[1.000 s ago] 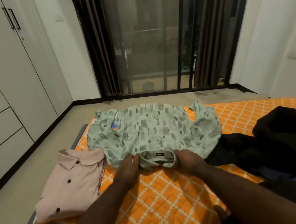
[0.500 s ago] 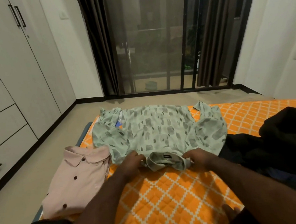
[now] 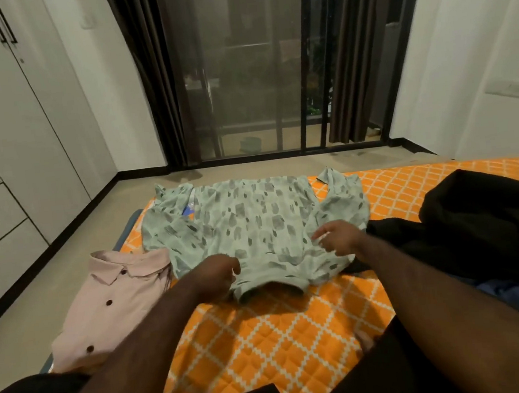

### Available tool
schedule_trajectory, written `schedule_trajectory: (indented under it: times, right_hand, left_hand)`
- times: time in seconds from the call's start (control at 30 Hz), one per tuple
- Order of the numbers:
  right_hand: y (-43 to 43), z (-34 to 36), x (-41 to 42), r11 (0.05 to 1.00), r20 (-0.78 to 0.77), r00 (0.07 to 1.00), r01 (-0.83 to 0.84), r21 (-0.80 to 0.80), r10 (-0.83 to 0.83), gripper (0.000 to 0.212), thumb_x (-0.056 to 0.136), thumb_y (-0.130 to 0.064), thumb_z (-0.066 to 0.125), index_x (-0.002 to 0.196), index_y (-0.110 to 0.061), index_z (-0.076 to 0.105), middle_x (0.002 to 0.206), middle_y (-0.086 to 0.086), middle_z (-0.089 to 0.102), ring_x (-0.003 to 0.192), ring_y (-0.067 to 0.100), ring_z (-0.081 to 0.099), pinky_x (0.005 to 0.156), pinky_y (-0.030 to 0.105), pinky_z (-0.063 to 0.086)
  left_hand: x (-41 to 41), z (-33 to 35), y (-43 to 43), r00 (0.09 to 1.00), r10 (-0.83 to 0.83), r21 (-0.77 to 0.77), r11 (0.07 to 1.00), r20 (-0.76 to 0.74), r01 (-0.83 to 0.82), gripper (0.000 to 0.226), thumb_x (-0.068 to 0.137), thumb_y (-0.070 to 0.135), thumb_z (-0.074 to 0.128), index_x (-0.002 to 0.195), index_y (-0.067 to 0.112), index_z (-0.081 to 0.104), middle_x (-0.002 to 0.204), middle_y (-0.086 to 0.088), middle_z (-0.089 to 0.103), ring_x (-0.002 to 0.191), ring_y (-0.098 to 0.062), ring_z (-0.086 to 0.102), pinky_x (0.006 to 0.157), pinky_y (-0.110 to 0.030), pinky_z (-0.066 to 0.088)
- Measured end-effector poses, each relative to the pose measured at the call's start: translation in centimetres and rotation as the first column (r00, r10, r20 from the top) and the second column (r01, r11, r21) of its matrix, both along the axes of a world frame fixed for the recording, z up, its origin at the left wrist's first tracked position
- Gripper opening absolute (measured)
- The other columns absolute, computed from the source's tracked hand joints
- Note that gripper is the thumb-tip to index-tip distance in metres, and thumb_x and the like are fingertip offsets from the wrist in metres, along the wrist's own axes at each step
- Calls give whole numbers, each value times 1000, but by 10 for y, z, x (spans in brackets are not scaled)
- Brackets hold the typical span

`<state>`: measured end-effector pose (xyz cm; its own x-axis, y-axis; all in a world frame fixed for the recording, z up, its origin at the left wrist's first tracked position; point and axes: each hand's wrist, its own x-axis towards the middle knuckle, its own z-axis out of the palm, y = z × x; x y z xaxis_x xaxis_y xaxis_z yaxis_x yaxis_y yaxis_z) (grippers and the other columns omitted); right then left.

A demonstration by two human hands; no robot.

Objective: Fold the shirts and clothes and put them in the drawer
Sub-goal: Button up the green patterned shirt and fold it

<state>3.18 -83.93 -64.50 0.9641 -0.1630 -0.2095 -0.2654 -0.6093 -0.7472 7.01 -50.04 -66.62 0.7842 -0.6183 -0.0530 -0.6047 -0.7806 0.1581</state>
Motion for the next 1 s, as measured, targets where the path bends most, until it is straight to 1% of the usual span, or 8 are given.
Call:
schedule_trajectory:
  times: [0.13,0.27,0.4,0.53,0.63,0.8,0.9,1.0]
  right_hand:
    - [-29,12,-3,780,-71,897,416,468,-436,17,98,-11,64,111,-3,71,97,11,70,79,22,64,77,35,53]
    - [-48,3,4,533,-231,795,560,634,-561,19,97,-14,64,114,-5,66,107,10,71,77,19,65,74,32,57]
    - [-53,-6,15,380,-300,736,600,704,-607,16,100,-12,59,114,-6,62,102,8,66,87,19,62,85,32,58]
    - [-63,-16,26,312,-309,679,630,711,-666,21,101,-10,54,121,-6,58,95,10,63,80,19,58,90,33,56]
    - [-72,-27,34,255,-323,627,655,711,-709,26,101,-8,51,126,-5,61,107,12,65,82,17,58,95,33,55]
    - [-76,-43,49,244,-337,589,693,679,-735,29,101,-9,51,123,-4,67,69,3,50,56,13,43,66,28,51]
    - [-75,-55,55,220,-363,545,734,643,-756,18,95,-13,64,108,-2,69,86,9,67,67,22,62,62,35,56]
    - [-75,-62,59,208,-376,530,747,632,-760,16,92,-15,70,87,-5,58,93,15,66,86,30,65,82,44,60]
  left_hand:
    - [-5,15,-32,998,-59,-140,989,-14,56,20,98,26,63,118,26,64,112,2,62,100,-14,55,87,-28,46]
    - [-10,30,-85,994,-111,-318,943,-25,97,48,97,22,65,143,24,49,119,3,52,103,-9,51,90,-26,44]
    - [-6,34,-145,997,-74,-468,882,-35,49,51,95,24,68,142,21,50,120,-4,56,96,-10,50,82,-22,39]
    - [0,20,-201,990,16,-568,818,-137,-92,43,92,25,72,132,16,59,114,-7,64,94,-14,58,75,-21,38]
    - [5,2,-232,978,77,-572,801,-192,-176,35,91,24,72,123,13,64,106,-7,69,99,-21,64,76,-24,41]
    - [12,-35,-266,968,95,-479,855,-232,-199,48,89,28,75,131,11,60,128,-12,59,120,-27,55,96,-31,41]
    - [12,-53,-280,963,121,-446,868,-241,-220,48,87,27,73,129,10,57,132,-16,49,122,-31,50,100,-33,42]
    - [13,-67,-289,932,203,-419,850,-300,-320,44,89,36,67,121,7,58,127,-19,53,116,-36,53,97,-40,48]
